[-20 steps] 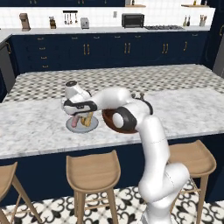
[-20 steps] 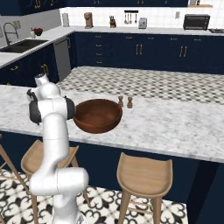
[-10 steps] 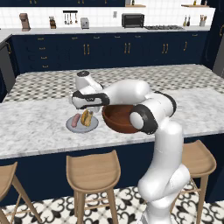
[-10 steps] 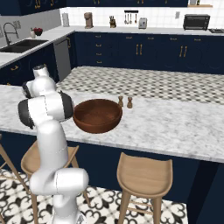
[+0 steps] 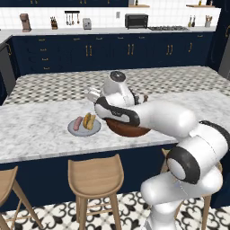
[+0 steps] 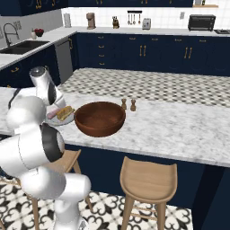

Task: Place one bun and one sausage from the bowl on each plate.

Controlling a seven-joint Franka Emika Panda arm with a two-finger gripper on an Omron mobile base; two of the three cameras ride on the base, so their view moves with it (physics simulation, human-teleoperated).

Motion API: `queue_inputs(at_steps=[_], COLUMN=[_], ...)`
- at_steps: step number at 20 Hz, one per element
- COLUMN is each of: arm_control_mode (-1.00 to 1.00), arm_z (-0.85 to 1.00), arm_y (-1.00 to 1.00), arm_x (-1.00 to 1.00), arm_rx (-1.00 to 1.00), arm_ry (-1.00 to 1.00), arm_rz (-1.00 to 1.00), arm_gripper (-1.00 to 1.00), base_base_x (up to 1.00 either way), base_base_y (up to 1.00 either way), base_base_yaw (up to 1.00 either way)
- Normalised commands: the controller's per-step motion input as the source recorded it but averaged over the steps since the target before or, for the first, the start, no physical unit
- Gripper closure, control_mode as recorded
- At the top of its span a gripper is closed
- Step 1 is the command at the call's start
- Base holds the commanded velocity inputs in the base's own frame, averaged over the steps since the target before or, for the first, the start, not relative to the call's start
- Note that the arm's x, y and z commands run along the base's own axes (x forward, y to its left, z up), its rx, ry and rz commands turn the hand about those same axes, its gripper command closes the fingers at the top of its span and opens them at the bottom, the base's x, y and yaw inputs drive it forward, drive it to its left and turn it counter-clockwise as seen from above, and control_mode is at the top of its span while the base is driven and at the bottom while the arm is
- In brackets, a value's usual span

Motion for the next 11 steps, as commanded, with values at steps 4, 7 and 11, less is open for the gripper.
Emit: queue_inputs(at_steps=[4, 7, 11], arm_control_mode=[-1.00, -1.00, -1.00], arm_z=[1.00, 1.00, 0.82], arm_y=[-0.39, -0.08, -0.04], arm_x=[-1.00, -1.00, -1.00], arm_rx=[0.14, 0.05, 0.07], arm_ry=[-0.54, -0.55, -0.59], arm_rz=[0.00, 0.00, 0.00], arm_gripper=[-1.00, -1.00, -1.00], base_base_x=[0.00, 0.00, 0.00], base_base_y=[0.00, 0.00, 0.00], base_base_yaw=[0.00, 0.00, 0.00])
